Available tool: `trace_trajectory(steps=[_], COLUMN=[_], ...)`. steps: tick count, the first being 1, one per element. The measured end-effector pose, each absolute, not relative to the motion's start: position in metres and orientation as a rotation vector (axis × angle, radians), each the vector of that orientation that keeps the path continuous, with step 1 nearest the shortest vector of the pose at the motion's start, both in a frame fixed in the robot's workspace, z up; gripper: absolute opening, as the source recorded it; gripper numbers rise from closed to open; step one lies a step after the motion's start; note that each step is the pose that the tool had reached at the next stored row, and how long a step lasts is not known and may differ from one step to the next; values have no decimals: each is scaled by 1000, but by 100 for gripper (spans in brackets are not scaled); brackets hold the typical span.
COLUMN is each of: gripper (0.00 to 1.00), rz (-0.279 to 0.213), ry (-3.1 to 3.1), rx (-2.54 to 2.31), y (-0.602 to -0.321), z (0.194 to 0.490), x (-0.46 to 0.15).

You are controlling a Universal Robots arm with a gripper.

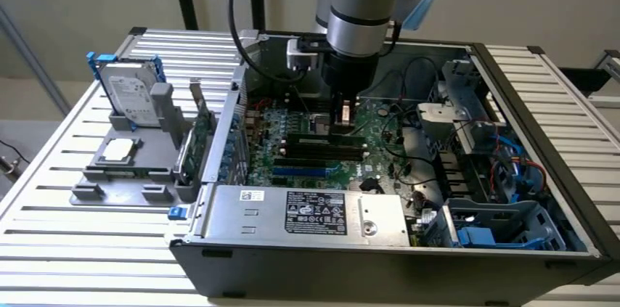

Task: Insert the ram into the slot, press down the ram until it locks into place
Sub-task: 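Insert the ram into the slot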

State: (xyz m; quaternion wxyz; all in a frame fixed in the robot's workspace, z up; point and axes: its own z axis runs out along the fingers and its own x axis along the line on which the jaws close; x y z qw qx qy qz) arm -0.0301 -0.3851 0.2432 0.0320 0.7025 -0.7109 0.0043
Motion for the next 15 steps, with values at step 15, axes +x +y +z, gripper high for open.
trace_trajectory(steps=[15], gripper=[13], rz=[19], ry=[-2187], rx=[2161], y=[-388], z=[238], x=[-30])
